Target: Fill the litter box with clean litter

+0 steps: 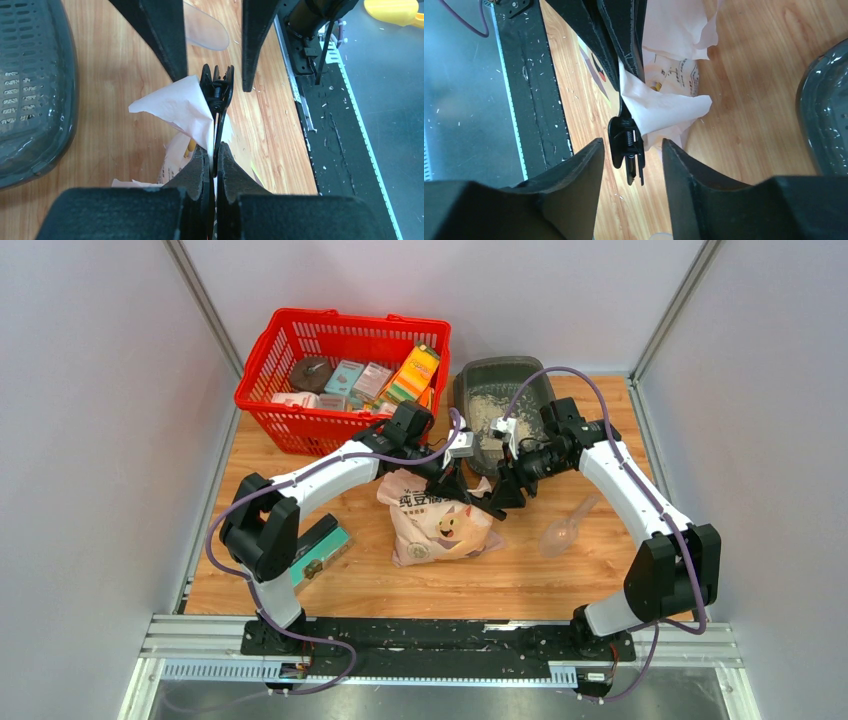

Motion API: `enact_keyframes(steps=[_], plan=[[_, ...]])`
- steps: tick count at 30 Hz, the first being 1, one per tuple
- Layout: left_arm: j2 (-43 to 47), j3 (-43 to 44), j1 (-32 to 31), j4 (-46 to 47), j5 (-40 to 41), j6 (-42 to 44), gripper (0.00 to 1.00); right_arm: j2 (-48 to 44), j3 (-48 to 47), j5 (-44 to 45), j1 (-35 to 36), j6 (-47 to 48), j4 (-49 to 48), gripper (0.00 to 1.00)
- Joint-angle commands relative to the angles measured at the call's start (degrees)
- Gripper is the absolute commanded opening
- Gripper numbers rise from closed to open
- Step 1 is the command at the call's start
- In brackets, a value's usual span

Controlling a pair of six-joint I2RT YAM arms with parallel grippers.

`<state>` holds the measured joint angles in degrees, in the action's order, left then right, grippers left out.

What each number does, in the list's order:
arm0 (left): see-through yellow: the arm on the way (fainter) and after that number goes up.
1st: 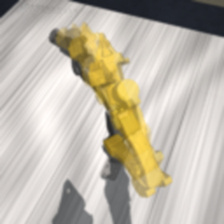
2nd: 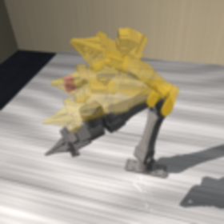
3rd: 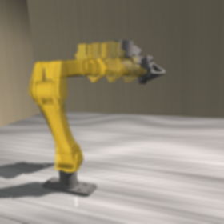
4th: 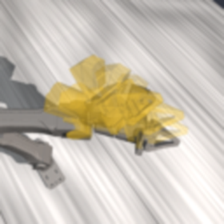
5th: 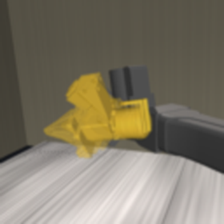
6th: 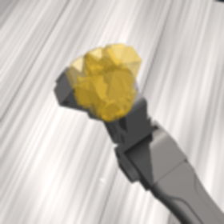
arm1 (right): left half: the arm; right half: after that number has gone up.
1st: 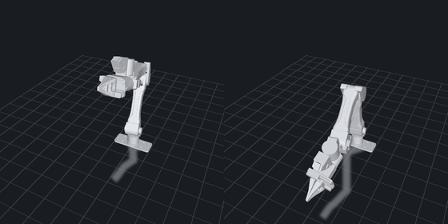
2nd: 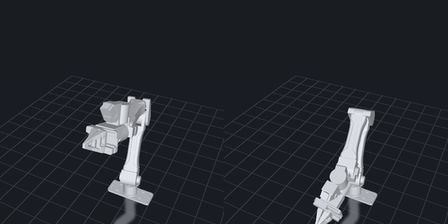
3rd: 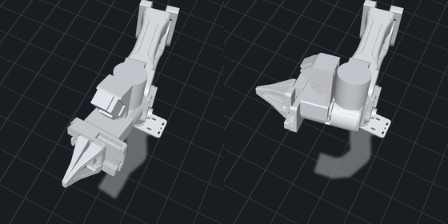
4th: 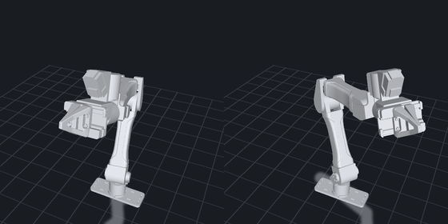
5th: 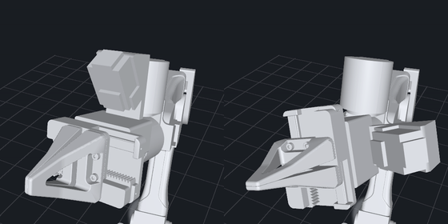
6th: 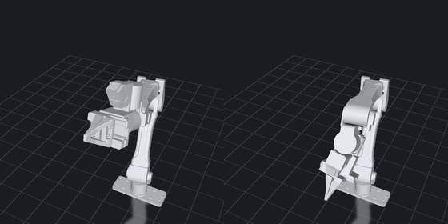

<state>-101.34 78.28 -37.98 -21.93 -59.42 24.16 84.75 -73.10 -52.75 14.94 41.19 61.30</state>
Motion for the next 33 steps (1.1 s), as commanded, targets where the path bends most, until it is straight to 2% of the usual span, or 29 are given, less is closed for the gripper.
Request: enact_keyframes(steps=[1, 2, 6, 9, 10, 11, 12, 16, 19, 23, 25, 26, 29, 33], plan=[[1.23, 1.7, 0.36, -0.04, -1.14, 0.01, 0.0, -1.61, 0.15, 0.63, 0.09, -1.29, -3.2, 0.46], [1.15, 1.79, 0.36, 0.05, -1.23, -0.17, 0.0, -1.52, 0.15, 0.63, 0.09, -1.37, -3.12, 0.39], [0.88, 1.79, 0.36, 0.92, -1.14, -1.22, 0.0, -1.17, 0.33, 0.28, 0.09, -1.37, -3.03, 0.33], [0.71, 1.79, 0.27, 1.54, -0.44, -2.45, 0.01, -0.64, -0.11, -0.42, 0.09, -0.24, -1.98, 0.16], [0.62, 1.87, 0.36, 1.72, -0.09, -2.8, 0.04, -0.55, -0.37, -0.42, 0.09, 0.46, -1.01, 0.07], [0.62, 1.96, 0.36, 1.81, 0.26, -3.5, 0.1, -0.46, -0.81, -0.25, 0.09, 1.08, -0.31, 0.04], [0.53, 1.96, 0.27, 1.81, 0.62, -3.77, 0.23, -0.72, -1.25, 0.01, 0.09, 1.61, 0.13, 0.01], [0.7, 2.14, 0.27, 1.46, 1.41, -4.39, 0.38, -1.25, -4.41, 1.33, -0.87, 6.77, 8.1, 0.0], [0.97, 2.4, 0.45, -0.04, 1.41, -3.42, 0.42, -1.69, -7.58, 2.65, -1.75, 11.01, 15.84, 0.0], [0.79, 2.4, 0.89, -0.21, 0.97, -2.11, 0.45, -3.1, -7.85, 4.85, -2.11, 15.41, 18.95, 0.0], [0.01, 2.67, 0.89, -0.21, 0.19, -1.66, 0.41, -2.84, -7.14, 4.42, -2.11, 15.5, 18.77, 0.0], [-0.43, 2.93, 0.8, -0.65, 0.01, -1.49, 0.32, -1.88, -7.32, 3.89, -2.02, 14.98, 18.86, 0.0], [-1.32, 3.98, 0.8, -1.53, -0.17, -1.23, 0.16, -1.34, -9.77, 5.28, -2.28, 14.88, 19.73, 0.0], [-0.44, 3.63, 0.89, -2.32, 0.09, -0.17, 0.03, -3.89, -14.96, 6.17, -2.37, 21.21, 22.99, 0.0]])
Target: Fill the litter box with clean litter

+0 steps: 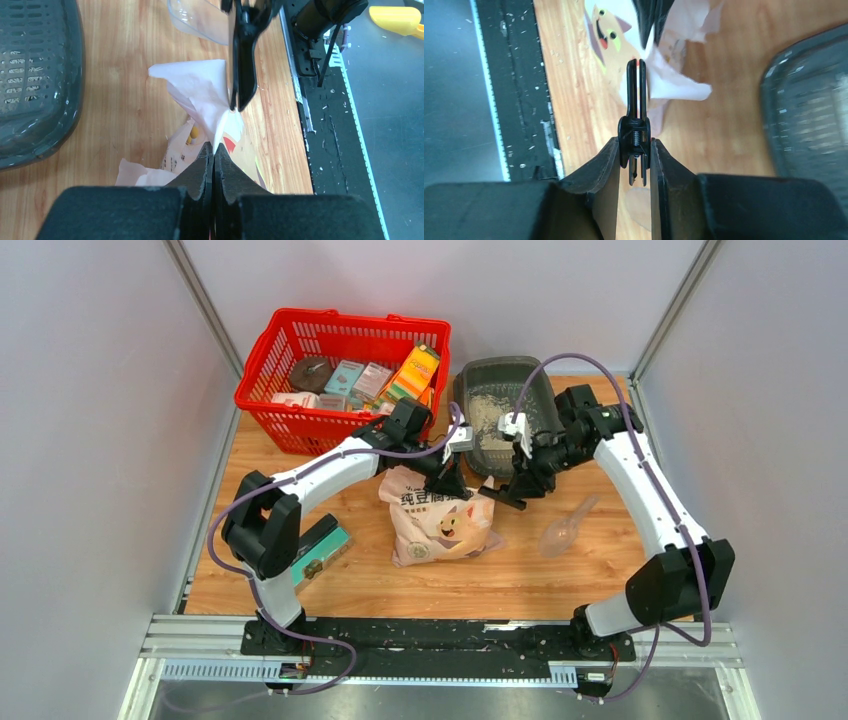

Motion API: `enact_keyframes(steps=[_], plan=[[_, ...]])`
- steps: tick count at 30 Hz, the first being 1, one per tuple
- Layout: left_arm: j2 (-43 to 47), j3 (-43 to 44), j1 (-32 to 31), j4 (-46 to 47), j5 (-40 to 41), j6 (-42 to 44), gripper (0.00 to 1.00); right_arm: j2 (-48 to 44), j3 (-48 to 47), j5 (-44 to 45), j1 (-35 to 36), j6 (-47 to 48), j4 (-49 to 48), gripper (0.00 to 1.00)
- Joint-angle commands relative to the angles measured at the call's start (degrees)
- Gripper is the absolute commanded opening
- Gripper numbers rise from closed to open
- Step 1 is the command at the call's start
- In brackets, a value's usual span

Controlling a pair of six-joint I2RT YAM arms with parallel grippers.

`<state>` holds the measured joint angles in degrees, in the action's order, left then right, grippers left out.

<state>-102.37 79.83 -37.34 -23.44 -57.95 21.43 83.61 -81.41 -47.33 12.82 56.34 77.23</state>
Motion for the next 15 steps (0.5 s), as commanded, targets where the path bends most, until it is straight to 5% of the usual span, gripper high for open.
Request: enact_keyframes(steps=[1, 10, 15], plan=[[0.68, 2.08, 0.17, -0.99, -1.37, 2.65, 0.01, -3.19, -7.53, 1.36, -0.08, 5.81, 6.36, 0.0], [4.54, -2.05, -0.1, 3.84, 1.35, 1.42, 0.01, -5.39, -10.09, 11.03, 1.16, 7.73, 4.33, 0.0], [7.08, -3.8, -0.1, 6.21, 2.49, 2.03, 0.31, -6.1, -8.95, 11.47, 2.21, 9.14, 2.13, 0.0]])
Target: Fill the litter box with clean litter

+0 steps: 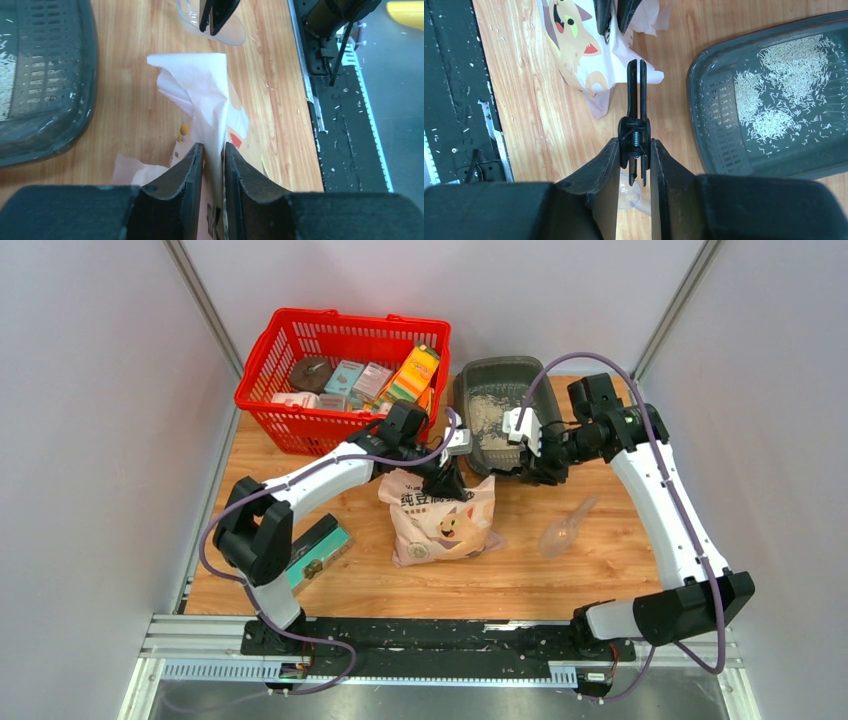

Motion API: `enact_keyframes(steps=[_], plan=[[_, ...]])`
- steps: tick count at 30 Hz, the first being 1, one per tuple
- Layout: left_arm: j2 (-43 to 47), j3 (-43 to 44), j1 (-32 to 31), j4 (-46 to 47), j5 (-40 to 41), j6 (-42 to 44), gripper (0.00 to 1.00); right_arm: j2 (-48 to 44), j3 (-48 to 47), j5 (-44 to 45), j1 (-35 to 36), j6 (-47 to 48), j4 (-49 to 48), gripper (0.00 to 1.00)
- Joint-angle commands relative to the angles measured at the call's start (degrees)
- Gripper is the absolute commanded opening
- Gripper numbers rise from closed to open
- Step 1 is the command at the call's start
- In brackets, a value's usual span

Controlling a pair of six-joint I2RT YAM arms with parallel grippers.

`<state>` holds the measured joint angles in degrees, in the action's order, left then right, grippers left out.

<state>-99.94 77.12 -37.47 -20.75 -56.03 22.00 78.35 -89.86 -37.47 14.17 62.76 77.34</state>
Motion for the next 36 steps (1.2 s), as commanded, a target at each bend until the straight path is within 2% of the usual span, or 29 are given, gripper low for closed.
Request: enact_keyframes(steps=[1, 2, 5, 11, 25, 28, 32, 34, 35, 36], plan=[[5.36, -1.53, 0.03, 4.14, 0.75, 2.42, 0.35, -0.65, -0.4, 1.61, 0.86, 2.72, 1.68, 0.0], [5.81, -1.8, -0.05, 5.36, 1.1, 2.87, 0.4, -0.39, -0.31, 1.7, 1.03, 2.63, 1.24, 0.0], [6.6, -2.15, 0.03, 6.69, 1.36, 5.68, 0.47, 0.14, 0.13, 0.92, 1.29, 1.75, -0.7, 0.0], [5.81, 1.19, -0.23, 7.91, 1.36, 7.1, 0.55, 2.51, -2.33, -1.63, 2.35, 0.26, 0.62, 0.0], [8.18, -0.92, -2.08, 17.22, -1.71, -0.46, 0.56, 3.3, -1.54, -2.25, 6.48, -7.04, -3.07, 0.0], [7.83, -0.92, -2.25, 18.2, -1.98, -2.31, 0.51, 3.22, -1.54, -2.6, 6.66, -9.67, -4.39, 0.0], [7.66, -0.66, -2.34, 17.86, -2.24, -3.01, 0.36, 2.95, -1.28, -3.22, 6.66, -11.69, -6.15, 0.0], [7.57, -0.74, -2.43, 17.42, -2.07, -2.93, 0.35, 2.95, -1.45, -3.39, 6.66, -12.22, -6.33, 0.0], [7.57, -0.66, -2.34, 17.24, -2.15, -2.75, 0.25, 2.87, -1.45, -3.4, 6.66, -12.31, -6.33, 0.0], [7.48, -0.4, -2.43, 16.98, -2.24, -2.66, 0.21, 2.78, -1.45, -3.48, 6.66, -12.4, -6.41, 0.0]])
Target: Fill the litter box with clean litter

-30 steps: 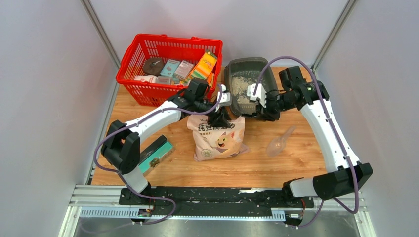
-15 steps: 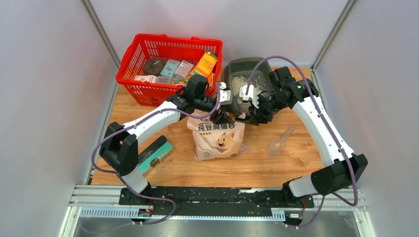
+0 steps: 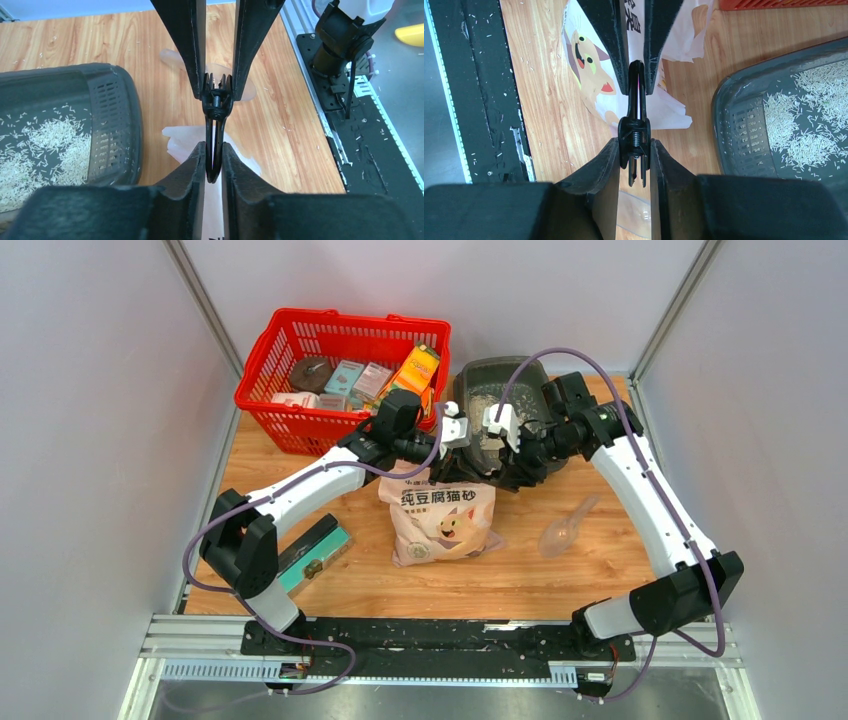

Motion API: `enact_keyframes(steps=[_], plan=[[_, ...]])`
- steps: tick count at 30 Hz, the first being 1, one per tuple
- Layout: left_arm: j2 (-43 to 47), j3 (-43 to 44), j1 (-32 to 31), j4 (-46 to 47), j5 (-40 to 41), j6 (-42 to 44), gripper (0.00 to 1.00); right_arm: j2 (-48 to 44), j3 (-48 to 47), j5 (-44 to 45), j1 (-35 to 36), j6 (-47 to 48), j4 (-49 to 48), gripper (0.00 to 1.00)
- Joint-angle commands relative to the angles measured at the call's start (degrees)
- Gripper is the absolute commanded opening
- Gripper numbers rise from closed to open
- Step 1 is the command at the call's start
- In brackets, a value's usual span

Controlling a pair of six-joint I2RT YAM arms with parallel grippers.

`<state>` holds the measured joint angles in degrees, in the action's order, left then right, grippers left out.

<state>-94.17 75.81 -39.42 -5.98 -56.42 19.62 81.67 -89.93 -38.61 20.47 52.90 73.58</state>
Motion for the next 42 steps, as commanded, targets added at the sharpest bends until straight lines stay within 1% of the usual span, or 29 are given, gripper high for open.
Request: enact_keyframes(steps=[1, 2, 3, 5, 6, 8, 9, 12, 14, 17, 27, 35, 42], plan=[[1.62, 1.0, -0.4, 1.59, -2.02, -0.19, 0.16, -0.63, -1.3, -2.26, 0.36, -2.72, -2.74, 0.0], [1.45, 1.53, -0.48, 1.24, -2.02, -0.19, 0.05, -0.72, -1.13, -2.26, 0.36, -2.89, -2.92, 0.0], [1.27, 1.71, -0.4, 0.97, -2.28, -0.11, 0.0, -0.9, -0.78, -2.26, 0.45, -3.33, -3.35, 0.0], [1.36, 1.71, -0.48, 0.88, -2.2, -0.1, 0.0, -1.42, -0.42, -1.65, 0.27, -5.17, -4.14, 0.01], [1.45, 1.71, -0.48, 0.97, -2.11, -0.1, 0.0, -1.51, 0.1, -1.38, 0.19, -5.53, -4.67, 0.14], [1.53, 1.88, -0.48, 0.97, -2.02, 0.07, 0.0, -2.3, 0.89, -0.07, 0.19, -6.23, -5.29, 0.34], [1.62, 1.88, -0.4, 0.97, -2.11, -0.19, 0.0, -2.74, 2.29, 0.29, 0.1, -6.5, -6.6, 0.47], [1.62, 1.97, -0.48, 1.67, -2.2, -1.07, 0.0, -5.11, 4.93, 0.73, 0.1, -7.37, -10.89, 0.56], [1.62, 1.88, -0.4, 2.11, -2.2, -1.33, 0.0, -6.34, 6.78, 0.9, 0.19, -8.08, -12.67, 0.58], [1.62, 1.97, -0.4, 2.11, -2.38, -1.6, 0.0, -6.08, 6.7, 0.64, 0.19, -8.87, -13.2, 0.59], [1.18, 2.32, -0.48, 1.76, -2.29, -2.3, 0.0, -4.68, 7.23, -1.73, 0.19, -9.75, -13.73, 0.51], [0.92, 2.68, -0.4, 1.76, -2.38, -2.65, 0.0, -4.15, 7.49, -2.79, 0.19, -9.49, -13.2, 0.47], [0.57, 3.29, -0.48, 2.11, -2.29, -3.18, 0.0, -3.89, 7.93, -2.79, 0.19, -9.49, -13.2, 0.41]])
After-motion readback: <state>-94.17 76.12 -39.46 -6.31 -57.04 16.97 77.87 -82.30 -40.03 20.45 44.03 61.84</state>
